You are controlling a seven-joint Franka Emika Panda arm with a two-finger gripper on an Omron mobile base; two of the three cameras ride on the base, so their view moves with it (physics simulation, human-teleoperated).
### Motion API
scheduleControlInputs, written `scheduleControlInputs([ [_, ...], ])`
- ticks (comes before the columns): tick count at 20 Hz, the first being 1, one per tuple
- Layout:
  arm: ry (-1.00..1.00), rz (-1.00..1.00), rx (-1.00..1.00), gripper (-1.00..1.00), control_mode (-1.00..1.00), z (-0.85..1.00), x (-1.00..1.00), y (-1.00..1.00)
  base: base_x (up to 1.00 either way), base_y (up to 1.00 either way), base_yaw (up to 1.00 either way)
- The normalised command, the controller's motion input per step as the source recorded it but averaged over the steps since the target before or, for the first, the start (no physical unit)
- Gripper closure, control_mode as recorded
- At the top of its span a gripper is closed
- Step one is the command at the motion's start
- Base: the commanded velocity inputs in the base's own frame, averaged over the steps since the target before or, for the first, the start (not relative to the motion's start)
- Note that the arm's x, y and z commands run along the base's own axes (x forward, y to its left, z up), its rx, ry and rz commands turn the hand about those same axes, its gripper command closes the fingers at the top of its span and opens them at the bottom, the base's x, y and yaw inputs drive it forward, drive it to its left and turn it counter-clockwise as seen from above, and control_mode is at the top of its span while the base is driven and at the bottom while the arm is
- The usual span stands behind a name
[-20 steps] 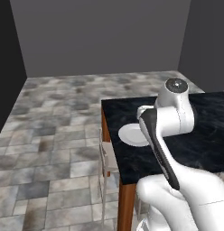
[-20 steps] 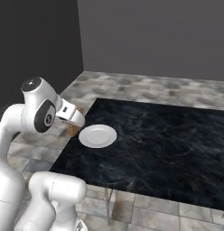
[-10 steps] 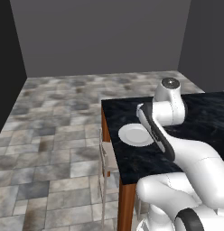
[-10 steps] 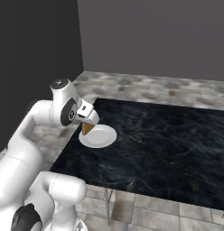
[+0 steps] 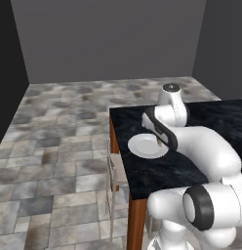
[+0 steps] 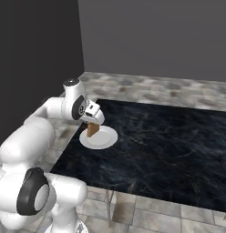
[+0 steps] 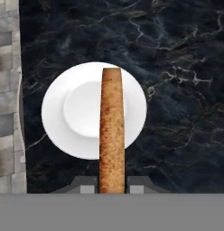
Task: Start the toaster. Once the lever pops up, take the bread to the plate on the dining counter.
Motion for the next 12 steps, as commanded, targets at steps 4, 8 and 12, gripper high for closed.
scheduleControlInputs([
  [4,0.01,0.00,0.00,1.00,-1.00,-0.36,0.41,0.00,0.00,0.00,0.00],
  [8,0.00,0.00,0.00,1.00,-1.00,-0.35,0.33,0.00,0.00,0.00,0.00],
  [12,0.00,0.00,0.00,1.00,-1.00,-0.23,0.25,0.00,0.00,0.00,0.00],
])
